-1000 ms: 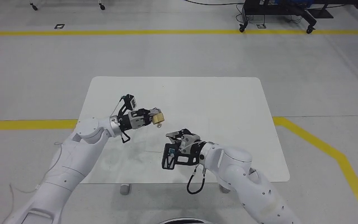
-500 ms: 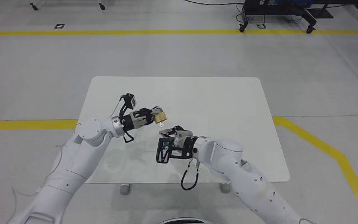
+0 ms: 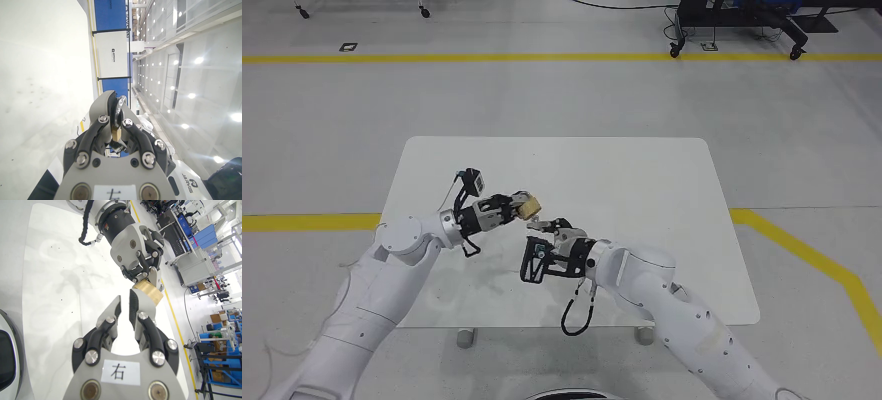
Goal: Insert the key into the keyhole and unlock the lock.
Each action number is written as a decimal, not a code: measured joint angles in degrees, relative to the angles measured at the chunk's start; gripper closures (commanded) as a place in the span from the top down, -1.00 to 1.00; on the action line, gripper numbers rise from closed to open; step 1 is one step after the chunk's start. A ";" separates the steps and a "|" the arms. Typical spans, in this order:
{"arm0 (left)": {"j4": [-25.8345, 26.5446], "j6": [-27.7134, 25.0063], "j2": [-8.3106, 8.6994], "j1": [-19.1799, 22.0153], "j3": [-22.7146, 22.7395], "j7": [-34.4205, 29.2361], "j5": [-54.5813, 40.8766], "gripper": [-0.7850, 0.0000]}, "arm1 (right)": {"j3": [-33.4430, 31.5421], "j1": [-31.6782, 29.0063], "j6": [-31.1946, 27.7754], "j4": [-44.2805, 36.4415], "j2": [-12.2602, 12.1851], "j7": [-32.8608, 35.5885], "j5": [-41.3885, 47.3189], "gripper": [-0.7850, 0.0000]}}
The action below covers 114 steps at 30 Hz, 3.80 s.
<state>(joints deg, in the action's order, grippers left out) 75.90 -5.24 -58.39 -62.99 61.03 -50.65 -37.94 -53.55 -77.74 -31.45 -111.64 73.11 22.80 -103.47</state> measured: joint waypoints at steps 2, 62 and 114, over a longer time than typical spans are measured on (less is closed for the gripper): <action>-1.73 4.75 -0.18 0.37 0.81 2.86 -4.82 -1.00 | 0.25 -1.86 1.08 -3.06 -0.33 1.68 -3.44 0.01; 5.34 0.62 -1.67 -5.07 3.02 4.97 3.92 -1.00 | 0.52 -0.43 14.11 5.30 4.25 3.75 8.42 -1.00; -1.26 10.66 -4.04 3.52 -8.47 2.37 41.80 1.00 | -26.67 -18.96 4.55 -4.53 -0.84 -12.11 27.74 1.00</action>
<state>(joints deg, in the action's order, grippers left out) 74.63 5.41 -62.43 -59.47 52.55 -48.28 3.86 -80.22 -96.70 -26.90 -116.17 72.27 10.70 -75.73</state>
